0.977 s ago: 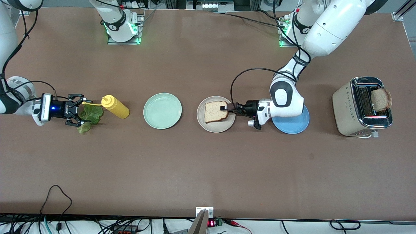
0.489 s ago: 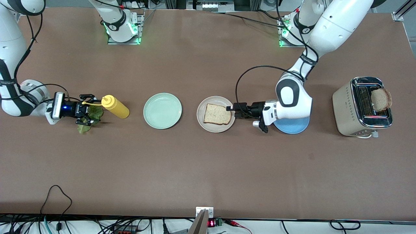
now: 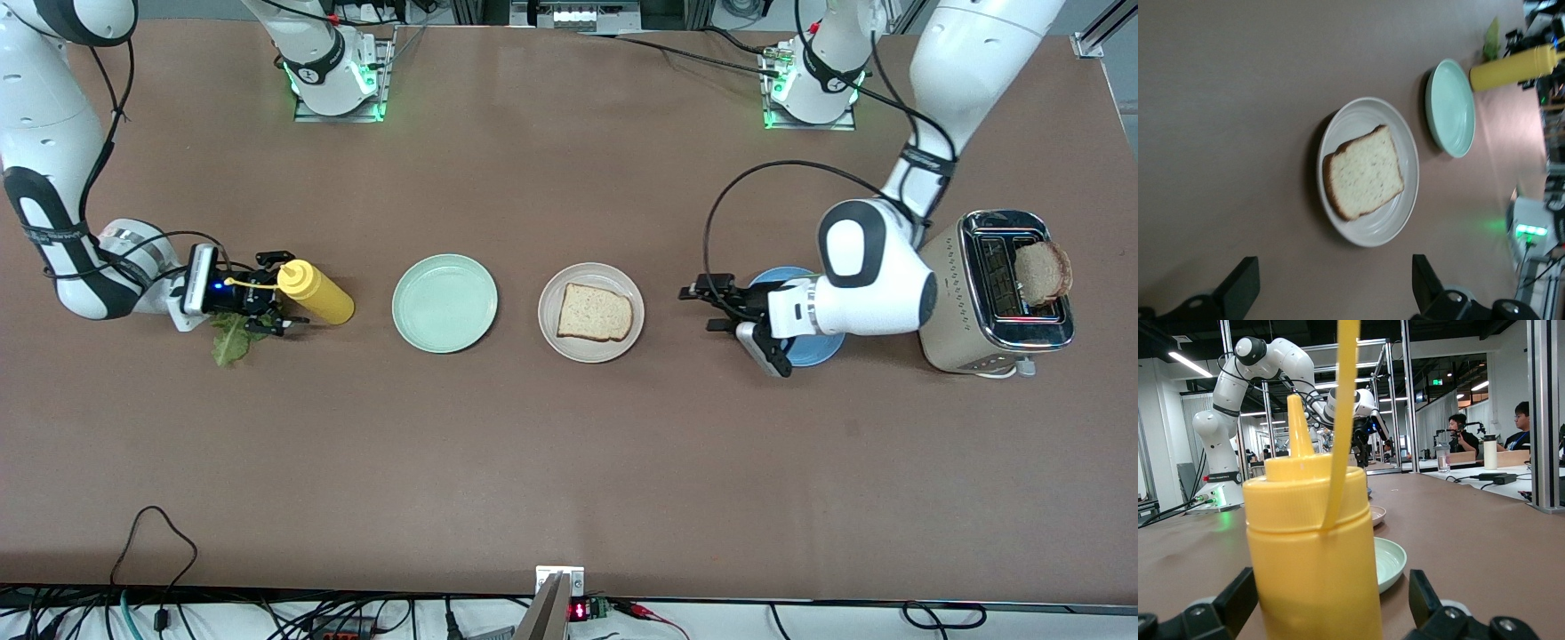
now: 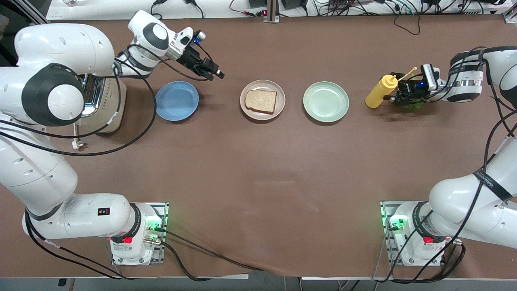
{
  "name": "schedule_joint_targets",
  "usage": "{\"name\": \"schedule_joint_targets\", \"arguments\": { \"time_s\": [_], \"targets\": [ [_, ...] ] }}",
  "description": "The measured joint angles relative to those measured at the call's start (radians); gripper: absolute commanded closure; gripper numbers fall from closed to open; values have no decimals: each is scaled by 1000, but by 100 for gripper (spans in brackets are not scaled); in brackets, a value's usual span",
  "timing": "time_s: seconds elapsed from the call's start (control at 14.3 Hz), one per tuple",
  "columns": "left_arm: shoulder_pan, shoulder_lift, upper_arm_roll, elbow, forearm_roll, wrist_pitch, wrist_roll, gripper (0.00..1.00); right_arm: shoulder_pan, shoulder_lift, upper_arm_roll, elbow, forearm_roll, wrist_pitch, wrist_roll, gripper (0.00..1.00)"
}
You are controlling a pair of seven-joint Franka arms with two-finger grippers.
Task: Make sandwich in beige plate with both arms
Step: 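Lift the yellow bottle with the right gripper and carry it over the bread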
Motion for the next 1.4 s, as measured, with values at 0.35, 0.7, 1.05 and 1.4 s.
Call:
{"name": "schedule_joint_targets", "arguments": {
  "time_s": [0.35, 0.7, 1.05, 1.4],
  "targets": [
    [12, -2, 0, 106, 300, -127, -138, 0, 40, 0, 0, -7, 26, 16, -23, 50],
    [29, -3, 3, 260, 569, -415, -328, 0, 41, -1, 0, -7, 27, 18, -36, 72],
    [65, -19, 4, 532, 712, -760, -466, 0, 59, -49, 0, 4, 27, 77, 21, 72],
    [36, -103, 86, 642, 848, -874, -516, 0, 174, -223, 1, 42, 26, 254, 303, 71]
  ]
}}
